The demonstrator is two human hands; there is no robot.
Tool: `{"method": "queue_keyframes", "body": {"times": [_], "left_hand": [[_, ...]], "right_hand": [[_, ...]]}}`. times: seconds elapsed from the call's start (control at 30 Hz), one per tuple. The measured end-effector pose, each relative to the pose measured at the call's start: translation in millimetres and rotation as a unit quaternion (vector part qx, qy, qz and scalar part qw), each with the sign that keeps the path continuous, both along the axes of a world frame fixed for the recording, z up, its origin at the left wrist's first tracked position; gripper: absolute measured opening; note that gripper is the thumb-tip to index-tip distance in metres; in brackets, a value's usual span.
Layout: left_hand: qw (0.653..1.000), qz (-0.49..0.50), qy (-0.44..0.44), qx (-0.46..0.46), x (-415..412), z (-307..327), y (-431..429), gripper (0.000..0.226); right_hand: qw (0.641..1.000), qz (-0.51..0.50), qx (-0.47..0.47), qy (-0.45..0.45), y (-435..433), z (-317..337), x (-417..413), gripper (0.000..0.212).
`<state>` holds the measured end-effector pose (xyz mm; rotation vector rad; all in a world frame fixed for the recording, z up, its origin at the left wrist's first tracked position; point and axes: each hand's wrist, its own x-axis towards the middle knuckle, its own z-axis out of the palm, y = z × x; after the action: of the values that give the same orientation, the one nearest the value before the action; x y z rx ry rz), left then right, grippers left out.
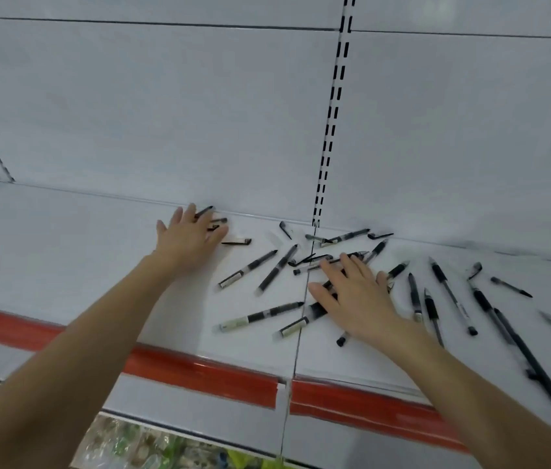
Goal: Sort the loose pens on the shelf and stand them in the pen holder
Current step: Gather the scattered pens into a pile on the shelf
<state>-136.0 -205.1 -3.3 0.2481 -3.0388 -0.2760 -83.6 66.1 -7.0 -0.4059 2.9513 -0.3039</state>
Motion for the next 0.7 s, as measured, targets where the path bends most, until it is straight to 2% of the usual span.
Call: {"method": "queue_keyframes", "body": {"times": [0.07, 0.13, 0.27, 0.33, 0.4, 0.47, 0.53, 0.57, 0.7], "left_hand": [[0.999, 0.017, -0.041, 0.000, -10, -5, -15, 0.061], [0.999, -0.006, -0.044, -0.004, -16, -9, -15, 0.060], [0.990, -0.131, -0.023, 0.037, -10, -10, 9, 0.052], [0.984, -0.164, 0.005, 0.068, -7, -3, 11, 0.060], [0.986, -0.158, 0.006, 0.055, -6, 4, 4, 0.066], [0.984, -0.162, -0.058, 0.044, 2, 7, -1, 0.079], [0.973, -0.204, -0.100, 0.049, 16, 9, 5, 0.101], [0.967, -0.220, -0.113, 0.053, 25, 11, 11, 0.105], [0.952, -0.270, -0.135, 0.053, 52, 13, 45, 0.101]], "right_hand": [[1.000, -0.005, 0.004, 0.000, -4, -1, -2, 0.059], [1.000, -0.010, 0.007, 0.002, -7, -2, -4, 0.059], [1.000, -0.011, 0.008, 0.005, -7, -4, -5, 0.059], [1.000, -0.010, 0.000, 0.008, -6, -4, -5, 0.059], [1.000, -0.010, -0.013, 0.007, -5, -3, -3, 0.058], [1.000, -0.008, -0.019, 0.003, -5, -1, -1, 0.059], [1.000, -0.004, -0.011, -0.001, -3, 1, 1, 0.061], [1.000, -0.003, -0.001, -0.002, -2, 1, 2, 0.061], [0.999, -0.007, 0.032, 0.001, 1, -1, 3, 0.063]]}}
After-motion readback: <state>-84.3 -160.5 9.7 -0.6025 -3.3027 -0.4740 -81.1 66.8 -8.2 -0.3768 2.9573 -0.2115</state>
